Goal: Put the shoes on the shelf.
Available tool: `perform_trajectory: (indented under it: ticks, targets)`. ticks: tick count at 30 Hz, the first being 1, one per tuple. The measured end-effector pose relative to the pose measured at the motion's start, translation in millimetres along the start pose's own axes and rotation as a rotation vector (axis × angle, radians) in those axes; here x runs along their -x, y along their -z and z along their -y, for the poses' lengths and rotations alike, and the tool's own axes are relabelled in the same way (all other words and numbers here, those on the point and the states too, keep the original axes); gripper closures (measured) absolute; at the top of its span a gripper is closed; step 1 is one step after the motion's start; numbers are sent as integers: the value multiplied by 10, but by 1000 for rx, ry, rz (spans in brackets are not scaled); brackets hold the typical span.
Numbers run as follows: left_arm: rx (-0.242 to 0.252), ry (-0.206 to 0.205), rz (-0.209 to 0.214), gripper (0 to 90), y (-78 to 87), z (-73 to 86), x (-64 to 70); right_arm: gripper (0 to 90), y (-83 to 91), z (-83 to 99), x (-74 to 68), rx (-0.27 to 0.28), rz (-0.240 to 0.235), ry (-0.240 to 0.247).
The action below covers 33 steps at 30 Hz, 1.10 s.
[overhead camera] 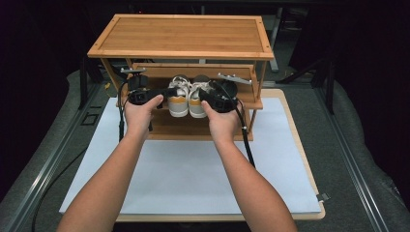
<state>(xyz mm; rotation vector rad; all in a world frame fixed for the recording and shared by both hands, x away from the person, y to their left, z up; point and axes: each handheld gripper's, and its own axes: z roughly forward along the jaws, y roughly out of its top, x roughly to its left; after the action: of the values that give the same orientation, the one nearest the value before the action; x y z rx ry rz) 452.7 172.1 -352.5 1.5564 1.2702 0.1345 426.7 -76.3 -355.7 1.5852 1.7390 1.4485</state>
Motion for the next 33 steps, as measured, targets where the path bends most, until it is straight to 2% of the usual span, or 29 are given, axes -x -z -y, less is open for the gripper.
perform_trajectory:
  ticks: [3, 6, 7, 10, 12, 14, 15, 18, 19, 20, 22, 25, 29, 33]
  targets:
    - [2, -2, 1, 562, -29, -15, -10, 577, -27, -11, 26, 8, 1, -10]
    - [-2, 13, 11, 560, -47, -18, -40, 574, -28, -17, 36, -8, 11, -25]
    - [-2, 18, 10, 558, -54, -22, -39, 573, -38, -21, 47, -4, -1, -36]
    - [-11, 13, 4, 553, -66, -37, -34, 571, -43, -38, 65, -19, -3, -44]
    - [-12, 8, -6, 548, -79, -48, -21, 566, -55, -41, 68, -15, 15, -45]
    - [-12, 9, -18, 542, -91, -60, -1, 558, -75, -51, 80, -4, -5, -50]
    - [-15, 7, -23, 540, -98, -70, 7, 554, -71, -62, 81, -17, 5, -46]
    - [-12, 14, -15, 492, -117, -91, 21, 537, -85, -103, 90, -32, -4, -24]
    - [-15, 4, -23, 484, -119, -98, 28, 534, -91, -114, 94, -33, -12, -13]
    - [-4, 6, -25, 471, -124, -102, 49, 529, -99, -118, 88, -28, -3, -8]
    - [-13, 1, -26, 462, -123, -107, 45, 516, -100, -130, 84, -38, -2, 8]
    - [-8, 8, -14, 457, -113, -112, 28, 495, -111, -139, 94, -27, -26, -6]
    - [17, 18, 0, 455, -64, -134, 46, 489, -85, -156, 95, -34, -18, -2]
    - [20, 9, 3, 454, -35, -146, 51, 487, -66, -176, 106, -12, -41, -21]
